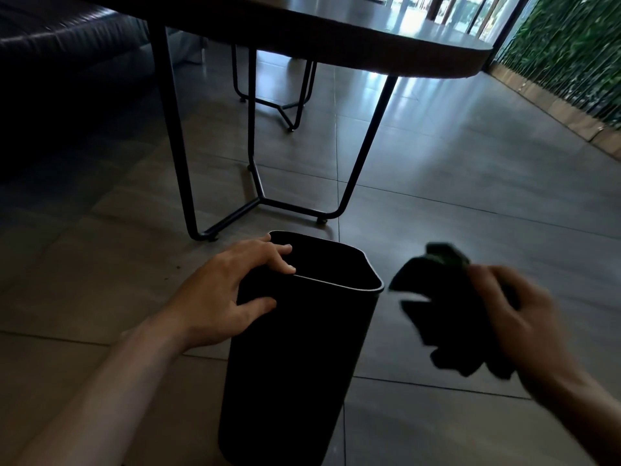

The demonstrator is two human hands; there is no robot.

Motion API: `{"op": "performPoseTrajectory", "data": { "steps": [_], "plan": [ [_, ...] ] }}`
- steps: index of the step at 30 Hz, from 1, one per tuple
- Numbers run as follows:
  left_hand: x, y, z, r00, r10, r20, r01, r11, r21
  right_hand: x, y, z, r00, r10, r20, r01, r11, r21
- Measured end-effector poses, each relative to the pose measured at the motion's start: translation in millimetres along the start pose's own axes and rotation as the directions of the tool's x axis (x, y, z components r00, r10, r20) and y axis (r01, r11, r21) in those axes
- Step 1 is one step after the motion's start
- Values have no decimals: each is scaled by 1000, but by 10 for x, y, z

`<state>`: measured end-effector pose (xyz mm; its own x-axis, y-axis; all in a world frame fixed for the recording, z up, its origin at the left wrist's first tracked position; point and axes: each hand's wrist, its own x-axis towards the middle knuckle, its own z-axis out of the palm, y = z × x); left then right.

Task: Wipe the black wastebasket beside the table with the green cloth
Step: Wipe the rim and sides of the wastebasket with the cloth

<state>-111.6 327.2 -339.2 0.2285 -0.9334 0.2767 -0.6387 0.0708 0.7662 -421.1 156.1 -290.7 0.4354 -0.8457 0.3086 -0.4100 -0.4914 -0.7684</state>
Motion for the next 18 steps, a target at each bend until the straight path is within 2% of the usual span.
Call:
{"op": "performPoseTrajectory", "data": {
  "steps": [2,4,6,7,9,10,12,18],
  "plan": [
    [-32,-2,-43,1000,10,20,-9,1000,-14,292,38,-122,996,93,12,-92,995,-34],
    [-76,-13,-93,999,12,40,-11,1000,-24,527,131,-48,993,105,57,-91,973,-214],
    [-117,-43,-153,999,8,39,-7,1000,-20,707,257,135,986,72,151,7,885,-466],
    [-135,-63,-187,1000,4,30,-4,1000,-14,773,277,217,964,73,256,87,822,-563],
    [-181,-101,-251,1000,-2,5,2,1000,1,836,280,403,873,75,481,307,683,-663],
    [-199,-121,-279,1000,-5,-7,5,1000,11,845,276,493,824,71,563,408,616,-674],
    [-239,-156,-331,999,-24,-28,25,999,35,815,244,644,742,61,667,529,558,-639],
    [-281,-244,-379,972,-123,-201,153,978,140,649,157,692,696,-33,717,639,483,-598]
  ]
}}
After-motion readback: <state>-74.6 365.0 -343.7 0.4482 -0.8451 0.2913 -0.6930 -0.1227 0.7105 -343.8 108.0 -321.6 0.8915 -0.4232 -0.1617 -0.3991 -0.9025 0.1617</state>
